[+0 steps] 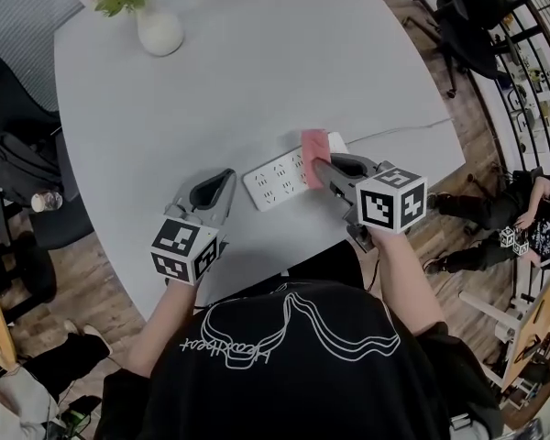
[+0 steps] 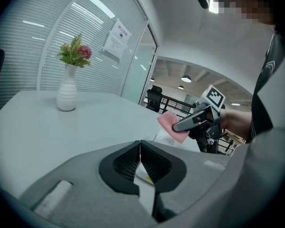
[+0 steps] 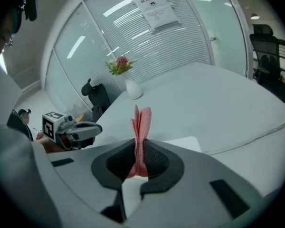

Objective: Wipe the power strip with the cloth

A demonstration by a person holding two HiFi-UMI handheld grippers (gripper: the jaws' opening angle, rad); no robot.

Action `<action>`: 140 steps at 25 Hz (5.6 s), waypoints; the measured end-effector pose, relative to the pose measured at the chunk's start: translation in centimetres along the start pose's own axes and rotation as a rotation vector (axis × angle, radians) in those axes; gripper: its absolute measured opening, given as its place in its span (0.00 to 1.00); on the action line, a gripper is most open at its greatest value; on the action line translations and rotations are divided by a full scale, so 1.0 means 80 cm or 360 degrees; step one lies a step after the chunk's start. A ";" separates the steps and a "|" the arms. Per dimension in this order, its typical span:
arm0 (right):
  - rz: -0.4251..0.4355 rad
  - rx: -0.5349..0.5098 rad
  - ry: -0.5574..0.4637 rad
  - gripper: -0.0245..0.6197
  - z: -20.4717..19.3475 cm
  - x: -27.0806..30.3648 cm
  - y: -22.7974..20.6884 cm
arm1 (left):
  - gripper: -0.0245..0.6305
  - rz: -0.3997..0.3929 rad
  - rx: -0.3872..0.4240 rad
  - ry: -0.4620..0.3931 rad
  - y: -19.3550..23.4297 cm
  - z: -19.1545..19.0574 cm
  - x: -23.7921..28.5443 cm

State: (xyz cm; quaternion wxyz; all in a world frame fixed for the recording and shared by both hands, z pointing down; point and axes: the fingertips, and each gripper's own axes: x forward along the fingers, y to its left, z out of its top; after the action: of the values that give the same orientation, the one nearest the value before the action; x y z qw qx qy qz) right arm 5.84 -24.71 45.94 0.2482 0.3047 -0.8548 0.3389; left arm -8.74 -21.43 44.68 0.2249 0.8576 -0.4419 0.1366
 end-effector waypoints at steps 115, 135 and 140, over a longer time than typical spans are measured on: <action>0.0181 -0.0740 -0.0856 0.11 -0.066 -0.321 0.168 | 0.06 -0.0045 0.0185 -0.0358 -0.316 0.047 -0.165; 0.0307 -0.0709 -0.0866 0.10 -0.142 -0.388 0.221 | 0.06 -0.0001 0.0320 -0.0405 -0.422 0.028 -0.247; 0.0299 -0.0666 -0.0874 0.10 -0.156 -0.390 0.216 | 0.06 -0.0008 0.0265 -0.0396 -0.426 0.017 -0.251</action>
State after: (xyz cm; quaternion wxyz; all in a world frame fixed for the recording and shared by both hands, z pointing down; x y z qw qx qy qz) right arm 18.21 5.52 26.94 0.0341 0.2471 -0.9648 0.0834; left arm 7.76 9.15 25.76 0.0969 0.8846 -0.4514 0.0649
